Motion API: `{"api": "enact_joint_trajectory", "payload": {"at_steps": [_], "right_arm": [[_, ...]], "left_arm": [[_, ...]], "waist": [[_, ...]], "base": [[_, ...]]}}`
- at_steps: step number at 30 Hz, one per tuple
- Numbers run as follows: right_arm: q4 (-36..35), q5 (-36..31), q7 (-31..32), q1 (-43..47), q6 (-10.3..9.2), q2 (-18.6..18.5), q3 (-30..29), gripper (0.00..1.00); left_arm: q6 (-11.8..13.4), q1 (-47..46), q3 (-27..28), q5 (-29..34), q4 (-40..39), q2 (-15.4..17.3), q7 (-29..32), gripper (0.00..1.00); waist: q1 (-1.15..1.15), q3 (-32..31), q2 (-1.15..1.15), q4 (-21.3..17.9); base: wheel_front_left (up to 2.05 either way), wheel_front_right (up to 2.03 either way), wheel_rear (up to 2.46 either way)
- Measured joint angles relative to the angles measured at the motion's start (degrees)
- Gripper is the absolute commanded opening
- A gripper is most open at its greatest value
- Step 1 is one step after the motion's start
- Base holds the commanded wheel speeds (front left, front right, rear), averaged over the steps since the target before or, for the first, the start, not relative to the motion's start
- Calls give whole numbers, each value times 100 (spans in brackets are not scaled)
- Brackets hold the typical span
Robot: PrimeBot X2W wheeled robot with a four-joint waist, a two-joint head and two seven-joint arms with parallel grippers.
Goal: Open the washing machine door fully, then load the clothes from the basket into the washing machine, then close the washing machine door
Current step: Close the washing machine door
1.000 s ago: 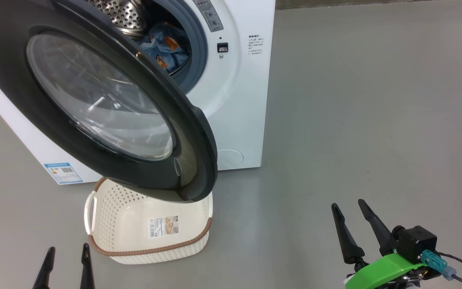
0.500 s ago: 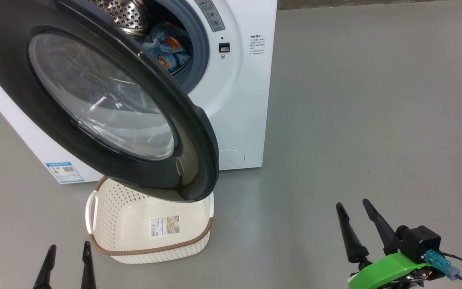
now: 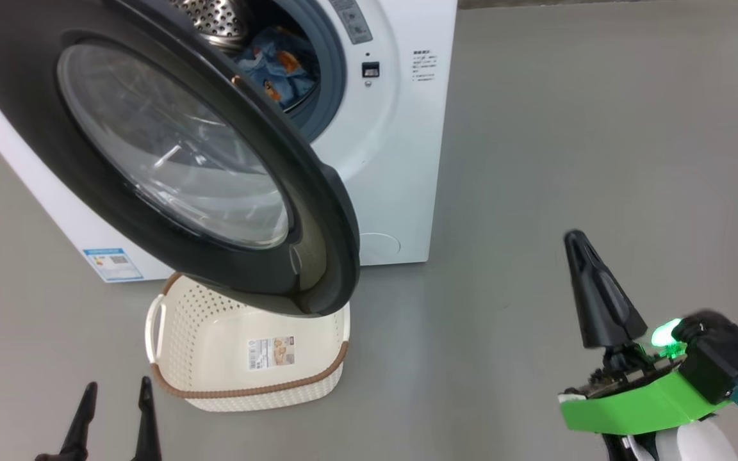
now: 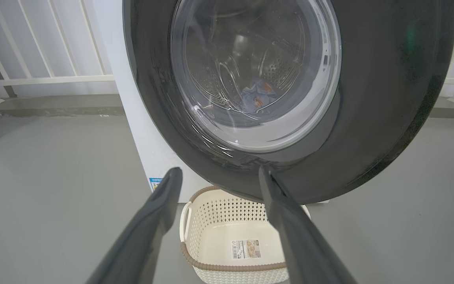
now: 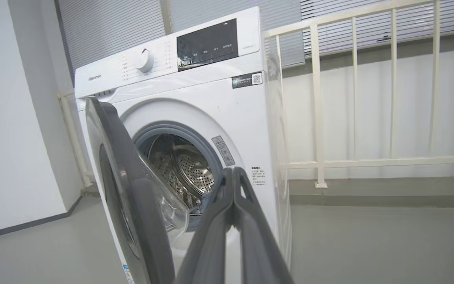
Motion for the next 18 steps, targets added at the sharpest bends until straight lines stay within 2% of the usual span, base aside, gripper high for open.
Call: {"api": "enact_joint_trajectory", "payload": {"at_steps": [8,13,18], "right_arm": [[-891,-1,-42,-399,0,-604,982,0],[-842,94,-42,-619,0,-972,1695,0],[-383,287,-42,-854,0,-1179,2175,0]], "left_arm": [[0,-116,-234,-205,32,-1,0,100],[54,-131,-359,-310,54,-2,0,100],[70,-231,-549,-398,52,-1,0,100]], "waist": [[0,95,0,254],[0,162,0,489],[0,252,0,779]], "base": [[0,0,0],[0,0,0],[0,0,0]]}}
